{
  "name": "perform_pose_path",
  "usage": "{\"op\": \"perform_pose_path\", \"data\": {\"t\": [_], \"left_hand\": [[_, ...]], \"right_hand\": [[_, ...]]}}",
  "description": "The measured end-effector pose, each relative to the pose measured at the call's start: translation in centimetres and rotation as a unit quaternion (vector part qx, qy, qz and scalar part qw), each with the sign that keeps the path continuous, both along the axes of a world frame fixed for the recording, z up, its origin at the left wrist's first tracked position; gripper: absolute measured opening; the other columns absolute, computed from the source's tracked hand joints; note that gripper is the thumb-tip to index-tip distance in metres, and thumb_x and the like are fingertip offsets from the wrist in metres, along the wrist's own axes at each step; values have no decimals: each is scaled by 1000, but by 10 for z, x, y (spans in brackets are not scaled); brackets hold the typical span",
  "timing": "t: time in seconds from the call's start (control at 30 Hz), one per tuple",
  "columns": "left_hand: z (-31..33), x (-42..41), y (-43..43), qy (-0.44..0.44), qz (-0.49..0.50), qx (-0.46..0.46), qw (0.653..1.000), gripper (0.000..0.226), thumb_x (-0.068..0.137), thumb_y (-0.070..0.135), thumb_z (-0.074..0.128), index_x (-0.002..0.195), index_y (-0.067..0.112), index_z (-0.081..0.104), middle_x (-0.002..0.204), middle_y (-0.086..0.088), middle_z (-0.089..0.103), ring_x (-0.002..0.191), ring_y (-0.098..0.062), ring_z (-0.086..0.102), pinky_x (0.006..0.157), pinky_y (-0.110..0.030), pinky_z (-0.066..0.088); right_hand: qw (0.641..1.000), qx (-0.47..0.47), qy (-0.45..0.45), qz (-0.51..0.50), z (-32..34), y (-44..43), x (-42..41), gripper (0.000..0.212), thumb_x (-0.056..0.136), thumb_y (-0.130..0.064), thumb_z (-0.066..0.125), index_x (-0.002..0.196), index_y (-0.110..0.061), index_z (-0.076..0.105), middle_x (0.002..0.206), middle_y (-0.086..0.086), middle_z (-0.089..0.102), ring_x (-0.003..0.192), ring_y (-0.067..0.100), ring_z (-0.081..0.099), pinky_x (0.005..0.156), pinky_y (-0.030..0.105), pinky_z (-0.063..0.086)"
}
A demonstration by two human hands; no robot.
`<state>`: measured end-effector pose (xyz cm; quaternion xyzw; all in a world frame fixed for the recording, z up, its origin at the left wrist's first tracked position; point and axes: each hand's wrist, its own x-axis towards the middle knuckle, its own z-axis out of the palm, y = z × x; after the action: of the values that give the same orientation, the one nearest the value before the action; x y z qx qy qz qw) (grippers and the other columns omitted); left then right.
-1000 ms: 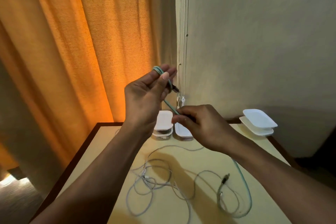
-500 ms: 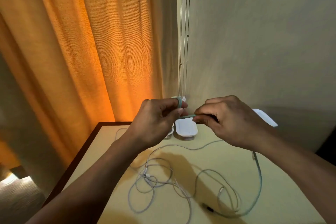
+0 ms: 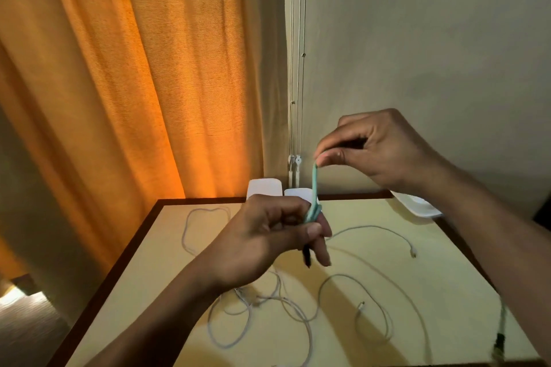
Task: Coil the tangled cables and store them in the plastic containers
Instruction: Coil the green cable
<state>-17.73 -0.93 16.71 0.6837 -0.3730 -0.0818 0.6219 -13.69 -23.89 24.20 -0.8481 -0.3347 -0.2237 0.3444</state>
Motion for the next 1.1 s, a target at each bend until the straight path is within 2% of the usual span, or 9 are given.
{"op": "perform_pose_path", "data": {"t": [0.17, 0.3, 0.47, 0.6, 0.73, 0.83, 0.9, 0.97, 1.1], "left_hand": [[21, -13, -7, 79, -29, -286, 955, 15, 91, 14, 67, 101, 7, 77, 93, -16, 77, 95, -32, 75, 85, -39, 60], [23, -1, -13, 104, 103, -369, 918, 24, 92, 10, 58, 110, 2, 70, 111, -22, 75, 113, -33, 71, 95, -36, 58], [2, 20, -6, 15, 285, -214, 934, 17, 98, 7, 62, 112, 8, 72, 104, -6, 80, 102, -19, 75, 84, -29, 60], [-20, 24, -3, -130, 285, 59, 948, 12, 100, 14, 65, 104, 17, 76, 99, 9, 79, 94, -1, 72, 84, -21, 55], [-30, 30, 6, -166, 236, 251, 924, 31, 99, 42, 58, 84, 17, 70, 79, 2, 72, 75, -12, 65, 67, -38, 52], [-31, 24, 8, -108, 149, 262, 947, 22, 100, 29, 63, 87, 15, 73, 80, 5, 74, 72, -4, 62, 66, -21, 42], [-32, 17, 6, -65, 106, 227, 966, 15, 101, 18, 62, 94, 11, 74, 82, 1, 75, 76, -8, 64, 71, -19, 45], [-34, 11, 5, -16, 62, 176, 982, 14, 103, 10, 58, 99, 6, 71, 82, -8, 76, 80, -22, 67, 74, -25, 50], [-32, -5, 1, 53, -21, 57, 997, 18, 104, 9, 52, 101, -3, 66, 85, -21, 74, 83, -33, 69, 88, -57, 52]], "right_hand": [[977, 135, 153, 58, -61, 29, 6, 30, 88, -36, 72, 97, -8, 79, 88, 11, 77, 87, 28, 74, 79, 40, 58], [987, 66, 139, 50, -93, 47, -16, 23, 101, -27, 61, 87, -18, 76, 67, -9, 61, 64, 2, 53, 62, 20, 39], [997, -37, 64, -17, -107, 33, -21, 21, 102, -40, 57, 94, -29, 74, 65, -10, 52, 63, 9, 47, 57, 29, 38], [984, -156, -56, -72, -97, 17, -27, 35, 99, -46, 46, 98, -27, 76, 77, -11, 68, 68, 14, 60, 53, 33, 47], [963, -223, -121, -88, -72, 5, -33, 36, 95, -46, 43, 88, -32, 76, 73, -14, 62, 61, 12, 57, 47, 21, 27], [956, -252, -124, -81, -58, -3, -31, 32, 93, -48, 48, 89, -35, 77, 73, -13, 61, 62, 15, 60, 48, 28, 43], [957, -248, -130, -75, -49, -6, -28, 22, 90, -45, 59, 88, -34, 78, 70, -17, 55, 58, 10, 52, 50, 24, 36], [965, -224, -122, -67, -40, -9, -22, 15, 91, -43, 67, 90, -34, 79, 69, -21, 47, 58, 2, 43, 52, 23, 33], [992, -122, -24, -15, -32, -10, -13, 19, 87, -41, 69, 95, -29, 81, 69, -20, 55, 66, 5, 57, 60, 22, 45]]}}
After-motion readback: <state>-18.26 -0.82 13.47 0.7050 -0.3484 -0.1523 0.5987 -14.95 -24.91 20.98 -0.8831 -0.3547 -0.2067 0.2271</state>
